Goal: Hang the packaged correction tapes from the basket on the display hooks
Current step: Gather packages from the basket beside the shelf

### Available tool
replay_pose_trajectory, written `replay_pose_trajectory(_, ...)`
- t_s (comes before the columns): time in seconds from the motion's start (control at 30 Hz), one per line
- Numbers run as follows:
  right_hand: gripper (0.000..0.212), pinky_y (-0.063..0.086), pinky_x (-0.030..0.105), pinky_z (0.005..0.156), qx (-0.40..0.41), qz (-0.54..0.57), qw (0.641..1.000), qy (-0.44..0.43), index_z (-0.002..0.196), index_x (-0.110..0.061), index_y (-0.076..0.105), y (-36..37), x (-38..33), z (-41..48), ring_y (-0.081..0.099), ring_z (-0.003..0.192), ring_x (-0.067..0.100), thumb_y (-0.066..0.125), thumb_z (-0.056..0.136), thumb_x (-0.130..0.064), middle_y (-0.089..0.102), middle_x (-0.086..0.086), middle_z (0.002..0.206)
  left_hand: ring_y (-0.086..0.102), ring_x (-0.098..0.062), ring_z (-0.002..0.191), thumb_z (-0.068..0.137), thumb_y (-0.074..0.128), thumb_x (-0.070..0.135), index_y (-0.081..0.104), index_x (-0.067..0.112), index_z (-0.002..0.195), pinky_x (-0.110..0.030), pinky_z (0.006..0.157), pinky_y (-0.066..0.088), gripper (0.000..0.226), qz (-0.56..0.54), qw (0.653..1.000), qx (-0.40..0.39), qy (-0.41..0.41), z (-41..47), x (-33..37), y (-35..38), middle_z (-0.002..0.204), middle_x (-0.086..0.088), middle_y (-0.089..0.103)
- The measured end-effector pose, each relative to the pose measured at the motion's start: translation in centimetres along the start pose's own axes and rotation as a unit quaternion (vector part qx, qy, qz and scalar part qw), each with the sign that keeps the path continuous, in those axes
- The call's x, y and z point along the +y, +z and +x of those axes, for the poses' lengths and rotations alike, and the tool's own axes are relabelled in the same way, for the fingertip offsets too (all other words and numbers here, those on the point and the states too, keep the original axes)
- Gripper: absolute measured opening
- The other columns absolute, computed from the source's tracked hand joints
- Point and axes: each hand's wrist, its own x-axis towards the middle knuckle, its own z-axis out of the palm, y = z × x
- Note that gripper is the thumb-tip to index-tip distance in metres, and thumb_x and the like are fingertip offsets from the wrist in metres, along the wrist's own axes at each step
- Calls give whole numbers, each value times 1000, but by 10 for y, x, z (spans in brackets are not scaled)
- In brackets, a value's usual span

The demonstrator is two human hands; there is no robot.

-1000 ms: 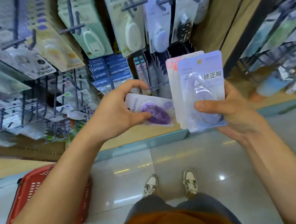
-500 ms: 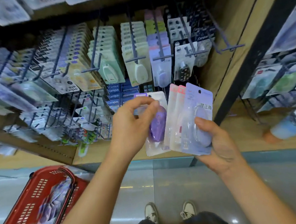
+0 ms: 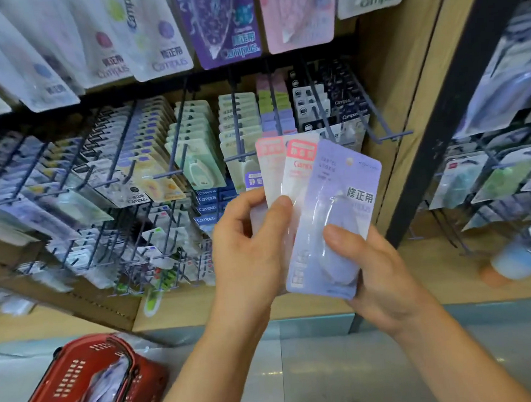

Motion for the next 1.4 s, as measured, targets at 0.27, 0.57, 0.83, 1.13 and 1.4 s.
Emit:
replay_pose_trajectory(0.27, 55, 59, 35, 79, -33, -15, 994, -99, 110, -35, 74, 12, -22, 2, 72, 101, 22, 91, 58, -39, 74, 2, 110, 56, -15, 71, 85, 68, 20, 57, 26, 75, -33, 67, 47, 16, -31, 996, 49, 65, 11, 27, 14, 77, 2, 60)
replay_pose_trajectory(0.57, 40, 57, 33, 78, -44, -126, 956, -261, 102, -32, 76, 55, -90, 12, 73, 96, 28, 85, 63, -26, 76, 4, 98, 49, 0, 68, 100, 48, 23, 41, 30, 87, -18, 66, 40, 17, 102, 915, 129, 369, 31, 100, 35, 74, 14, 49)
replay_pose_trajectory(0.83, 18, 54, 22, 68, -74, -237, 893, -376, 101, -13, 68, 117, -187, 39, 71, 82, 9, 70, 84, -18, 73, -7, 88, 46, -7, 70, 101, 47, 27, 41, 25, 84, -18, 61, 35, 18, 138, 871, 152, 446, 79, 212, 41, 80, 6, 51)
replay_pose_trajectory(1.13, 32, 59, 45, 87, -22, -146, 900, -411, 110, -16, 69, 141, -211, 79, 71, 102, 27, 76, 79, -14, 74, 8, 112, 46, -2, 68, 102, 45, 24, 42, 24, 85, -23, 66, 38, 18, -13, 917, 174, 359, 126, 253, 67, 80, 8, 47)
replay_pose_trajectory(1.4, 19, 61, 34, 78, 59, -222, 883, -409, 103, -18, 71, 131, -250, 88, 73, 94, 21, 70, 87, -9, 77, 1, 102, 56, -19, 78, 101, 44, 22, 46, 29, 85, -43, 71, 49, 17, 11, 933, 124, 337, 153, 252, 70, 92, -5, 62)
